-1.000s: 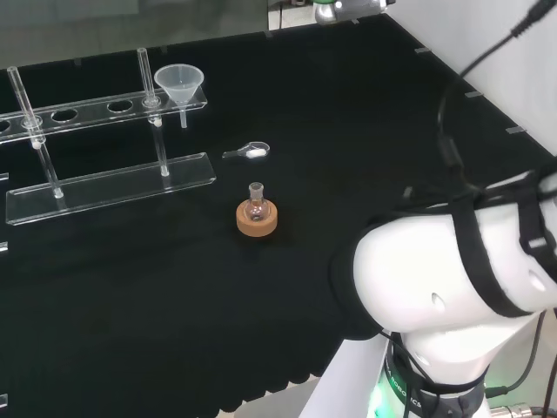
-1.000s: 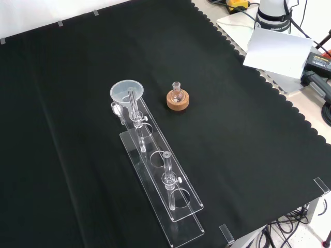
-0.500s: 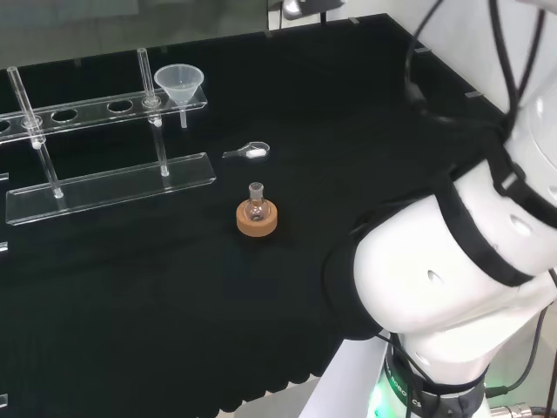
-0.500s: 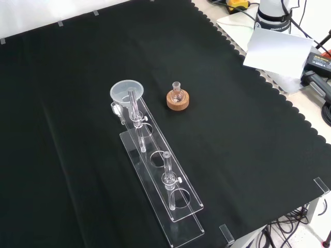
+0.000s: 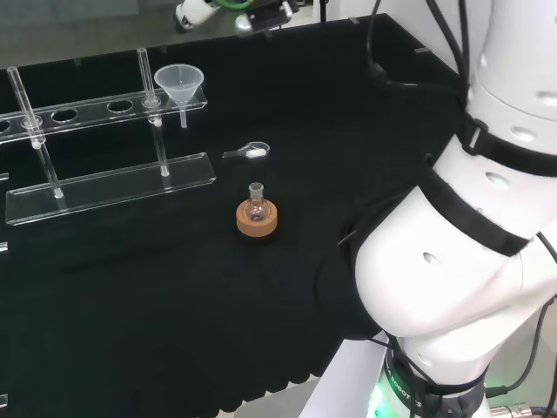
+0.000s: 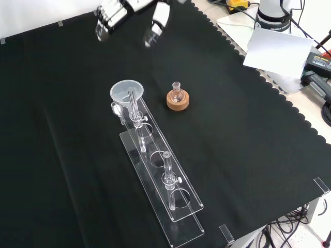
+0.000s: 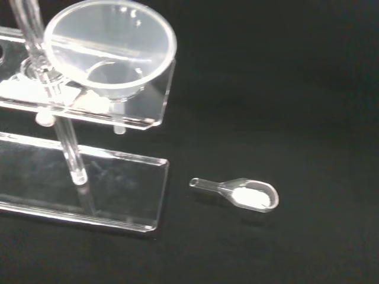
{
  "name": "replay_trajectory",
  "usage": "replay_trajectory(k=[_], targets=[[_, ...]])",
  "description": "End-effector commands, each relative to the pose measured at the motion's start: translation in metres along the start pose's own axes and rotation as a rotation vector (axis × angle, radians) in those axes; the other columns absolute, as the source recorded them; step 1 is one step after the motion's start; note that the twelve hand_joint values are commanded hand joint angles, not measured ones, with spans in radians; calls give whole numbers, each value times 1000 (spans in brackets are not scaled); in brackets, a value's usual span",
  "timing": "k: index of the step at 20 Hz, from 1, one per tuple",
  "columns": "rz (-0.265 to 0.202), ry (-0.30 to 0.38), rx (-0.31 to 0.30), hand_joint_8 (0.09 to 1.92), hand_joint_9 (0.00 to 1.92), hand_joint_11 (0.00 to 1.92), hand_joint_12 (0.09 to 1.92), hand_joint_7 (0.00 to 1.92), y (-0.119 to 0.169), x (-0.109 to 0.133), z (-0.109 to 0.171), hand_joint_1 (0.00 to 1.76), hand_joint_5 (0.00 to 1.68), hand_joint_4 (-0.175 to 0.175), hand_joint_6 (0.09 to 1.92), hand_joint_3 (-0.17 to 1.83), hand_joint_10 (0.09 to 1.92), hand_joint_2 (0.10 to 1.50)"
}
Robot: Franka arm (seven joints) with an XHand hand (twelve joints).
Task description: Pick up the funnel from the transparent funnel stand.
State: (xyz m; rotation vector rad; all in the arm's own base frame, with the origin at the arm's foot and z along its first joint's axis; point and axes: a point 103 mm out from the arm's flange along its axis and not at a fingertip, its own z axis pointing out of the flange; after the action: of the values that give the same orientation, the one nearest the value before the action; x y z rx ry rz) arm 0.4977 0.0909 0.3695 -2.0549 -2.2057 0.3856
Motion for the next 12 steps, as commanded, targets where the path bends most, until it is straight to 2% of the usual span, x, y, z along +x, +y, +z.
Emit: replay_trajectory(k=[1,7,12], targets=[[-45,-7,18,495,161,141,1415,36,21,33,9,401,207,-23,87,255,691,919],[-45,-15,99,536,135,154,1435,2,37,55,20,505,178,-20,87,331,739,812],[-56,-15,181,346,8,155,1545,0,45,64,26,503,80,3,87,392,859,684]])
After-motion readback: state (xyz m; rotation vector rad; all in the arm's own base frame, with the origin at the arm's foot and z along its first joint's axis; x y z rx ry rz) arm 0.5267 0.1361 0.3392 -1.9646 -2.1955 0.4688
